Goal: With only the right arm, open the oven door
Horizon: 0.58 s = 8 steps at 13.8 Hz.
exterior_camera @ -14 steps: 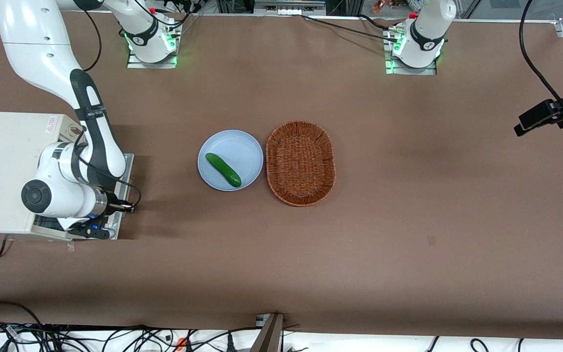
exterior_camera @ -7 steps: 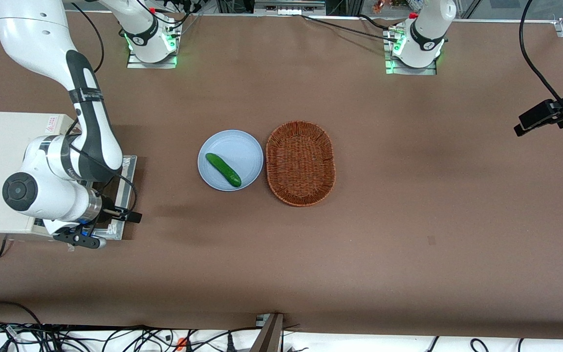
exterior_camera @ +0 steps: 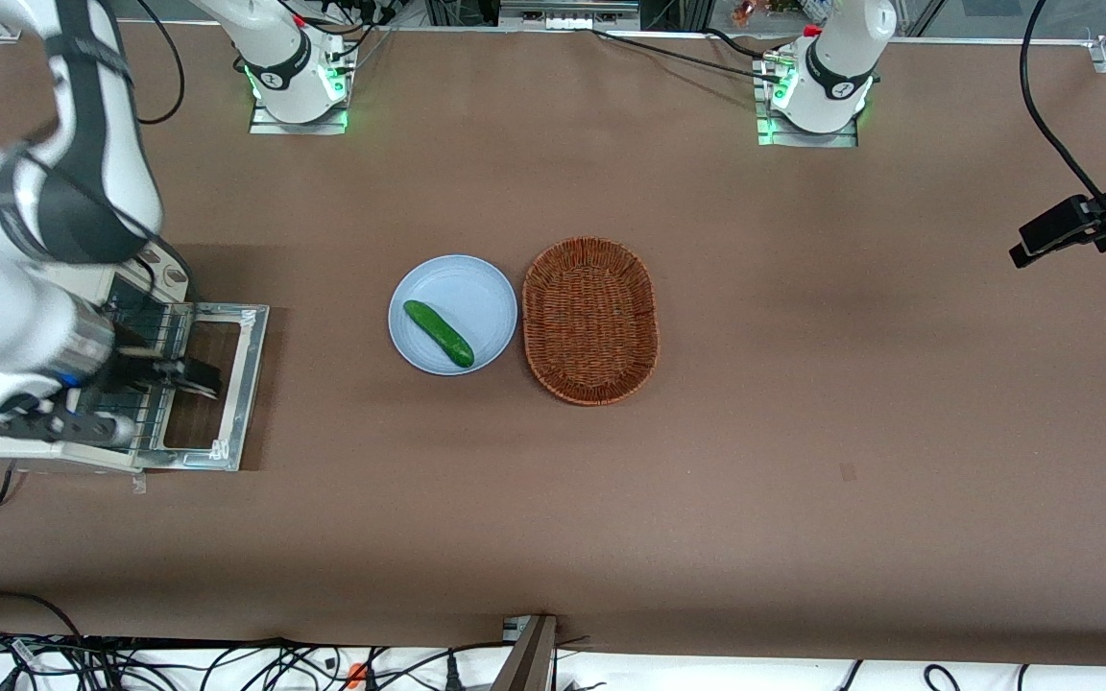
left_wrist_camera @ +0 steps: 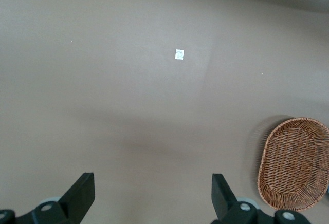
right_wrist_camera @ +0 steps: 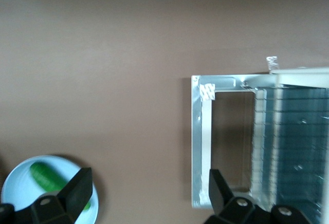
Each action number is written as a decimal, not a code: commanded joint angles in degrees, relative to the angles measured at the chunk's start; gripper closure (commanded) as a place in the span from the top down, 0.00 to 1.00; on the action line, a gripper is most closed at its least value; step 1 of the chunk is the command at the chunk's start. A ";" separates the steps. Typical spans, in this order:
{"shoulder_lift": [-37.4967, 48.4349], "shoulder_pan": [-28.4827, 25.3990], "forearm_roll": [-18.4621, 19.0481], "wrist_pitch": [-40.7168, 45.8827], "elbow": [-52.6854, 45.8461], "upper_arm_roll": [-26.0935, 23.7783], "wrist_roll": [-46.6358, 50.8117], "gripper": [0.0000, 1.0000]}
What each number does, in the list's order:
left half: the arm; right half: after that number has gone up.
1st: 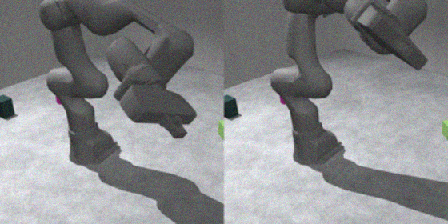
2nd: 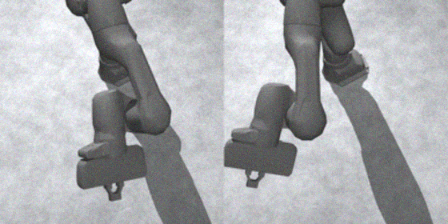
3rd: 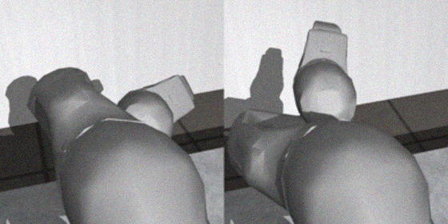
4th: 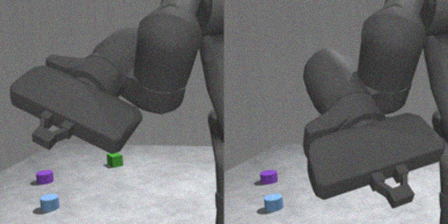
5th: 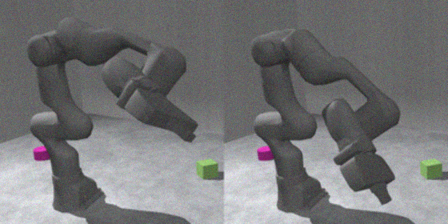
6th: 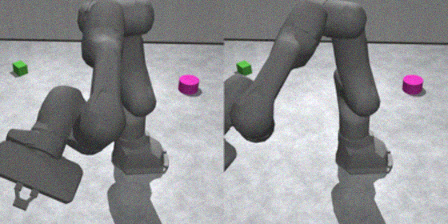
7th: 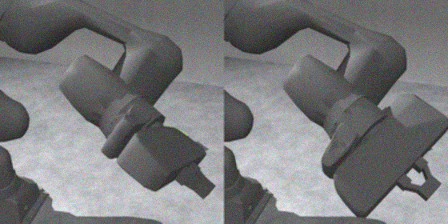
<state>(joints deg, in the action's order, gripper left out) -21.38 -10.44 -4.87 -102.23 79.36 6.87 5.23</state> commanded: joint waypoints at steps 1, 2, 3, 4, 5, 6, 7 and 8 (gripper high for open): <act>7.74 -0.19 0.39 4.22 3.34 0.24 -2.33 1.00; 9.94 -0.19 0.56 5.01 4.22 0.24 -3.55 1.00; 11.96 -0.19 0.74 5.11 5.79 0.24 -4.43 1.00; 13.28 -0.11 0.74 5.11 6.77 0.24 -4.70 1.00; 13.65 -0.10 0.65 5.20 6.86 0.24 -4.53 1.00; 14.08 -0.10 0.91 5.11 6.69 0.24 -4.62 1.00; 14.18 -0.02 1.00 5.11 6.60 0.24 -4.71 1.00; 14.18 0.16 1.00 5.11 6.60 0.24 -4.97 1.00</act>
<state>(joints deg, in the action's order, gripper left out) -8.51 -10.42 -4.58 -96.65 84.33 7.05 1.44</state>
